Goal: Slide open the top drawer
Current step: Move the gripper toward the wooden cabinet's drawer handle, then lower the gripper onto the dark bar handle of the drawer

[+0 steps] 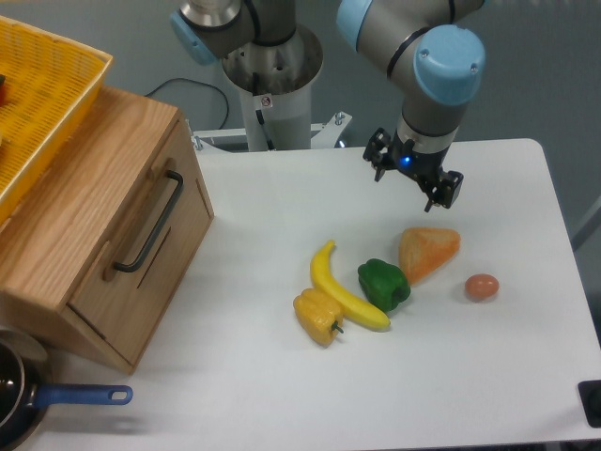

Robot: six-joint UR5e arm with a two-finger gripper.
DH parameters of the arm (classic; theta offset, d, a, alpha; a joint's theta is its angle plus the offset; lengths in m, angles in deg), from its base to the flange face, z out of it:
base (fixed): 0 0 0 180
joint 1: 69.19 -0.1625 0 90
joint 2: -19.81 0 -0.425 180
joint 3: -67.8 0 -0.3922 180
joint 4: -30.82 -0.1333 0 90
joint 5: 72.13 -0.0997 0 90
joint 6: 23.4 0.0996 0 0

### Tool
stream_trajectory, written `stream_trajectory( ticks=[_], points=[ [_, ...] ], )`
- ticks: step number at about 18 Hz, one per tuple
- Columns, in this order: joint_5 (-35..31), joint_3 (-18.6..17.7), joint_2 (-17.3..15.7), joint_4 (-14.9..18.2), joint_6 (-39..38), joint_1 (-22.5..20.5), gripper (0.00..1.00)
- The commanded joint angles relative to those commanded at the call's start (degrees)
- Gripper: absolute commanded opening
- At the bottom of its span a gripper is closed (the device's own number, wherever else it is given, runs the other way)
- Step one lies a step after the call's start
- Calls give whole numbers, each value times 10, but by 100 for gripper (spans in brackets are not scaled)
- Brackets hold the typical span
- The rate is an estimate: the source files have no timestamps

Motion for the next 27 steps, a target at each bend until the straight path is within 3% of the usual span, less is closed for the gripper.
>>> stream_trajectory(
  ticks=[9,15,27],
  points=[
    [31,24,-1,33,-150,72,100],
    [79,27,0,53,-218,98,100],
    [141,49,0,91,-283,140,100]
  ],
)
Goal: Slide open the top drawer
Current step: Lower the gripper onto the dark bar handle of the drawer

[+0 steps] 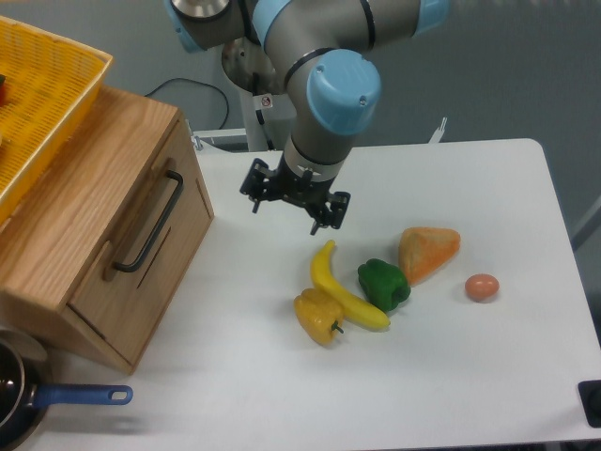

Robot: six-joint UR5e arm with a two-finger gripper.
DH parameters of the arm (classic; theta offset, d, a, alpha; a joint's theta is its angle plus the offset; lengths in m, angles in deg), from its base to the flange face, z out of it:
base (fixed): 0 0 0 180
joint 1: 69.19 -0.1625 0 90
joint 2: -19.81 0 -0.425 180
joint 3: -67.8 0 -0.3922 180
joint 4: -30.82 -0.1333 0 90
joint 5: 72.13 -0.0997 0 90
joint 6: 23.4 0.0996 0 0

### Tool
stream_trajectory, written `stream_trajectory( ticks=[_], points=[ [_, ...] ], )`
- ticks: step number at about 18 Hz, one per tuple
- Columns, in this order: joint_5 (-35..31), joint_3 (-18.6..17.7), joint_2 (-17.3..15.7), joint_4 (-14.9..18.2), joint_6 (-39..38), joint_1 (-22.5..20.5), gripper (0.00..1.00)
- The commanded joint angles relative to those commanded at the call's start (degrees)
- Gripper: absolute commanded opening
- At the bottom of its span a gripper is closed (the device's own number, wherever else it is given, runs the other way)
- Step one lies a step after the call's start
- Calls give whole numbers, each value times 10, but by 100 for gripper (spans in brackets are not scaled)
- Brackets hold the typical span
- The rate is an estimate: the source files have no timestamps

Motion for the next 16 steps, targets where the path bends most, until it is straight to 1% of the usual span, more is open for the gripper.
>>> stream_trajectory(
  ticks=[10,16],
  points=[
    [7,11,0,-2,-45,42,100],
    [14,11,0,-3,-55,66,100]
  ],
)
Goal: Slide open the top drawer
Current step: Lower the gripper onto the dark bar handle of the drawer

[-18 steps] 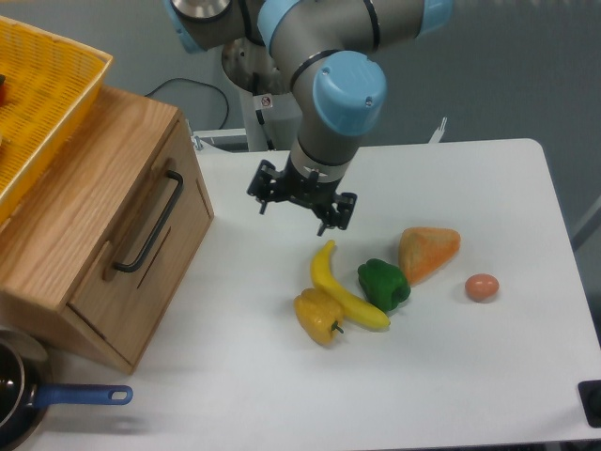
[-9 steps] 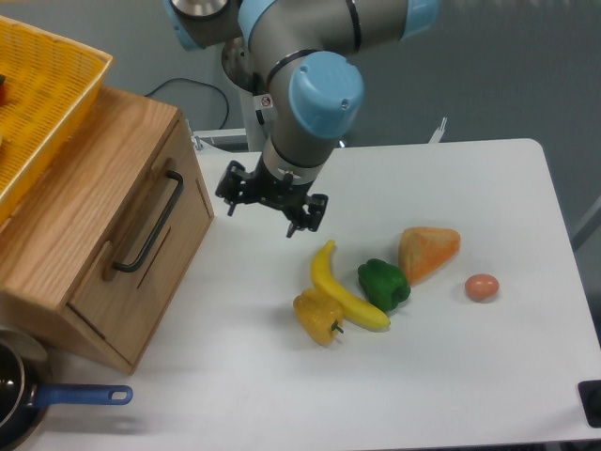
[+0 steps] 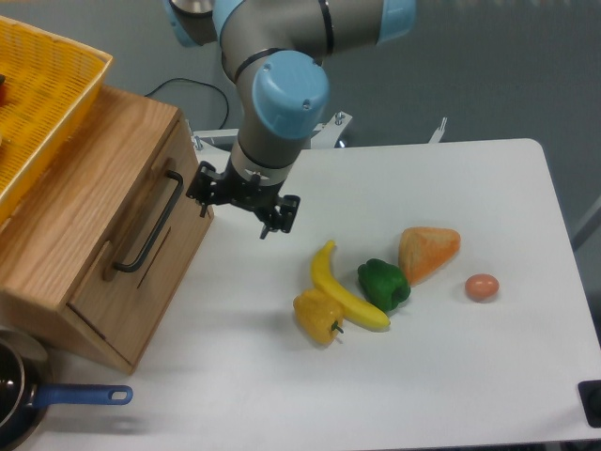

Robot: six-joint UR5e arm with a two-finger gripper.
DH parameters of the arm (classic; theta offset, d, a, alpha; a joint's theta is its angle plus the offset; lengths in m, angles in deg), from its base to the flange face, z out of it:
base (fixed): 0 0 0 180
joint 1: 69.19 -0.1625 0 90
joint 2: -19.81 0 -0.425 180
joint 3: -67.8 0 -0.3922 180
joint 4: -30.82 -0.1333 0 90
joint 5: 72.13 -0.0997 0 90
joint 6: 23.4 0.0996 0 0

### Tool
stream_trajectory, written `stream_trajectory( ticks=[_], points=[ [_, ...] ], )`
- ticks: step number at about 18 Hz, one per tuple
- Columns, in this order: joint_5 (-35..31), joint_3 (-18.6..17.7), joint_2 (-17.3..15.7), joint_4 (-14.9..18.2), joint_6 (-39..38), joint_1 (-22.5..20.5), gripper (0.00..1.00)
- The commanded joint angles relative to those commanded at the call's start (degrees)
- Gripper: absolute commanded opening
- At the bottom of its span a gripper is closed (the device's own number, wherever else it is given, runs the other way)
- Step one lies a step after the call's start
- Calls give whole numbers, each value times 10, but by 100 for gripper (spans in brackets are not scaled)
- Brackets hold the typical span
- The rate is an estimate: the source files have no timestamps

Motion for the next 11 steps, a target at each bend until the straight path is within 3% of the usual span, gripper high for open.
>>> stream_trajectory(
  ticks=[11],
  points=[
    [20,3,0,2,-6,8,100]
  ],
)
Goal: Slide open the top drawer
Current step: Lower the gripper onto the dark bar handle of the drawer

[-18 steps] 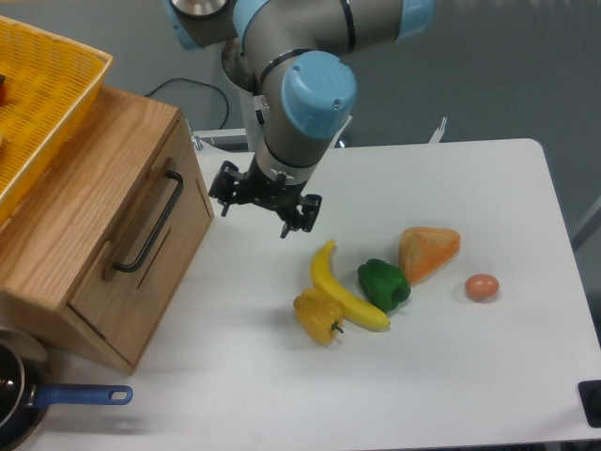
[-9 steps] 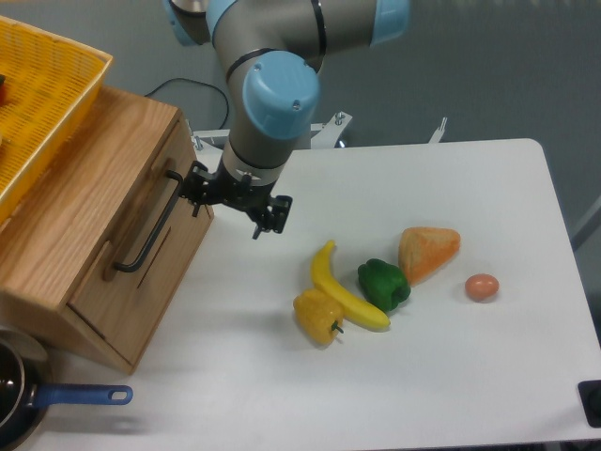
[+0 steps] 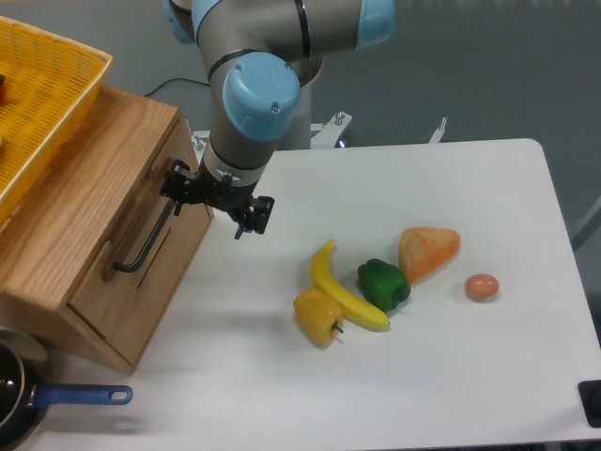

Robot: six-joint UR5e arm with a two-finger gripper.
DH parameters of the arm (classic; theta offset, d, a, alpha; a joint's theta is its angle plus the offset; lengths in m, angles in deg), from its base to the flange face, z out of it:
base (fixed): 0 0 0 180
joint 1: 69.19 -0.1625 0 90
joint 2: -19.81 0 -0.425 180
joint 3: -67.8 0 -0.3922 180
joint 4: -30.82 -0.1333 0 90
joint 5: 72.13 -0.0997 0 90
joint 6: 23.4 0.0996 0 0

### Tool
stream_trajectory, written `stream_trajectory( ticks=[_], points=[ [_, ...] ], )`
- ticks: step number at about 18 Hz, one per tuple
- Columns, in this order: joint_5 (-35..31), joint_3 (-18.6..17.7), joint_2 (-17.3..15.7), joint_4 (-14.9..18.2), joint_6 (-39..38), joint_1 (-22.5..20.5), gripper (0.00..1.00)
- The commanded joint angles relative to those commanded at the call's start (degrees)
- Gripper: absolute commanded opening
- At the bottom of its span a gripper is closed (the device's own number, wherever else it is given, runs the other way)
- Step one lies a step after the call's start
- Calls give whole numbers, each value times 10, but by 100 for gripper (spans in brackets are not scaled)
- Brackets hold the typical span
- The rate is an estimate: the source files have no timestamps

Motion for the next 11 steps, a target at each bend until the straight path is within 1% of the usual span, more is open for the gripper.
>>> stream_trajectory(
  ticks=[6,11],
  points=[
    [13,7,-1,0,0,0,100],
    [17,6,-2,1,0,4,100]
  ],
)
